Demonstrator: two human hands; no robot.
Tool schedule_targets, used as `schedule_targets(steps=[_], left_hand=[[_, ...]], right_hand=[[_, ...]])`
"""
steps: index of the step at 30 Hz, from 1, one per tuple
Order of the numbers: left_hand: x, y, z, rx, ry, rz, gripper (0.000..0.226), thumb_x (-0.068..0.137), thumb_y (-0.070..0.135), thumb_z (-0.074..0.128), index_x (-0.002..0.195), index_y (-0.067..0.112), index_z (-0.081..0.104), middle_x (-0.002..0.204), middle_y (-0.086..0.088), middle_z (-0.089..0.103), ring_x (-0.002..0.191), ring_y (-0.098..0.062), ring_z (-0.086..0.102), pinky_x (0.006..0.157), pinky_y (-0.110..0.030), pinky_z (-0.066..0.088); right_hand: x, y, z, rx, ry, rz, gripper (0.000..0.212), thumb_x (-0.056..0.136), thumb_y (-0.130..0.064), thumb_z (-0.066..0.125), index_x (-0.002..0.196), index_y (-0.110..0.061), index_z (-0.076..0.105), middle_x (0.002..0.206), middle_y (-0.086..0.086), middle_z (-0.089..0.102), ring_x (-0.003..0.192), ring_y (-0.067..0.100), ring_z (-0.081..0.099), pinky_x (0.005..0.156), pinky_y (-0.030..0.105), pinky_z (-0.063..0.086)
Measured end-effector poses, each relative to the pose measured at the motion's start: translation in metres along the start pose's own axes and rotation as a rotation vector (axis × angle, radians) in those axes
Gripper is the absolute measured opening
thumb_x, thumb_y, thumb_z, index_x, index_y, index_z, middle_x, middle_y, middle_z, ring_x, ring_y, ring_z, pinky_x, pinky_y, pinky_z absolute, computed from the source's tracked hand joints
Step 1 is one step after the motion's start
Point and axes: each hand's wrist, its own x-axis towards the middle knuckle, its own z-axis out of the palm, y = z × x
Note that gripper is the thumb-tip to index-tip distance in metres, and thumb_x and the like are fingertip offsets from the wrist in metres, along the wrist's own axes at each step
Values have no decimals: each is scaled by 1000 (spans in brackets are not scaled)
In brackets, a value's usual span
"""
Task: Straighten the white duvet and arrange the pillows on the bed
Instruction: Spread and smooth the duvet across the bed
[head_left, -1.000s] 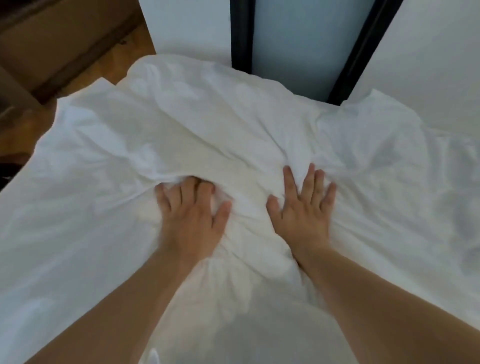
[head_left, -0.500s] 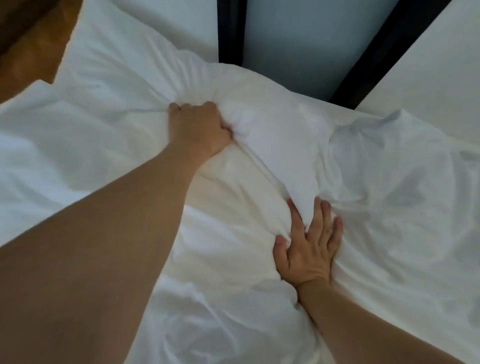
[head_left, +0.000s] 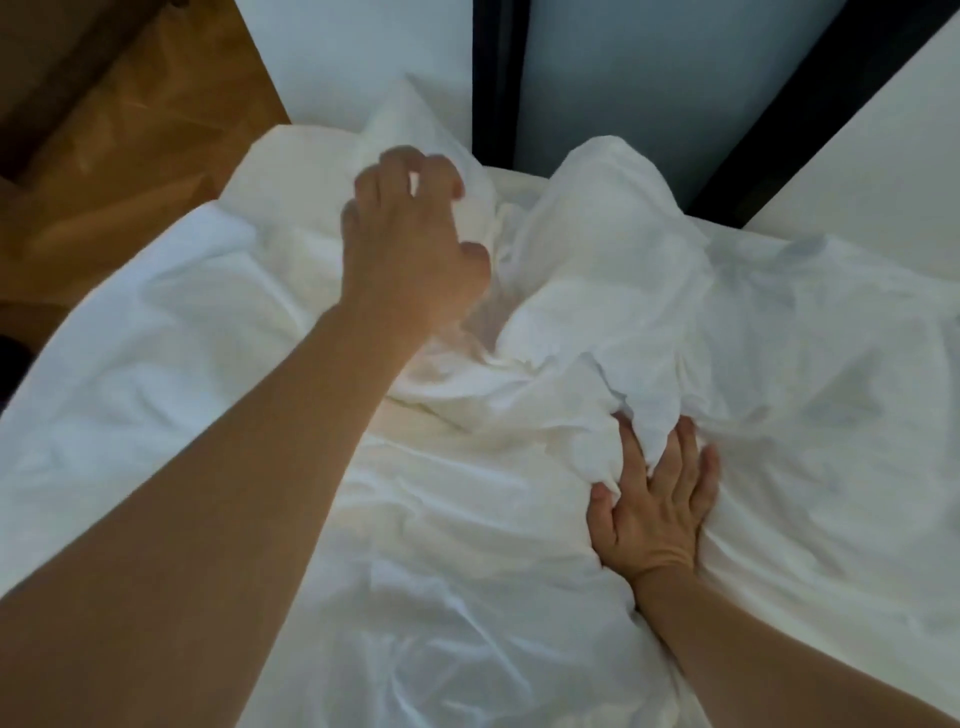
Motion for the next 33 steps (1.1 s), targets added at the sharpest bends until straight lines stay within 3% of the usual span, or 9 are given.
schedule_targets(steps=[2,4,8,11,14,19,24,27,33], left_hand=[[17,-37,12,153,-136,-223,110,69,72,64,151,22,10,158,-12,15,146,-35,12,115,-55,7],[22,-53,24,139,-309,-383,126,58,85,60,151,16,12,154,-13,26,142,-35,23,115,-52,12],[21,-13,10,-203,-33,-269,67,78,53,67,134,20,51,126,-2,61,118,-27,56,95,-36,42],[-62,5,11,-36,252,-66,44,75,40,68,109,12,62,89,-9,71,84,-31,67,74,-37,52],[-153,-3,40,135,24,-58,30,57,30,77,63,5,62,56,-16,62,53,-34,63,56,-35,51],[-156,-13,71,151,9,-79,46,69,41,52,76,-1,69,71,-22,67,70,-40,65,75,-43,50],[-157,-22,92,255,290,117,38,82,27,52,91,-7,69,83,-25,68,88,-38,59,86,-40,37],[-149,-23,101,283,341,205,31,87,17,46,82,-4,68,76,-22,66,76,-38,64,82,-40,38],[-145,-17,98,210,249,115,27,73,17,39,52,4,52,50,-17,52,49,-33,56,67,-36,33]], right_hand=[[2,3,3,-8,17,-15,71,79,-44,34,146,-21,29,147,27,26,142,41,17,117,56,3],[-1,3,4,4,18,-23,71,79,-43,34,145,-20,30,147,27,25,142,40,18,117,56,3],[1,1,4,7,36,-12,70,79,-43,34,145,-19,31,145,29,29,141,41,18,116,57,5],[1,3,6,-12,52,-30,69,81,-43,33,146,-20,29,146,26,25,141,40,18,116,58,6],[-1,5,7,3,97,-62,65,83,-42,34,144,-20,33,144,24,27,140,40,21,116,58,9],[-1,8,11,6,159,-89,61,84,-40,36,141,-19,37,139,29,38,139,41,25,115,59,13],[-1,8,9,46,178,-88,61,84,-41,38,142,-22,39,142,27,40,139,40,27,115,58,14],[1,7,5,62,148,-82,63,82,-40,41,143,-23,43,145,26,39,140,39,27,116,57,13],[1,7,3,33,138,-77,66,81,-41,43,144,-23,44,148,22,36,141,36,25,117,54,9]])
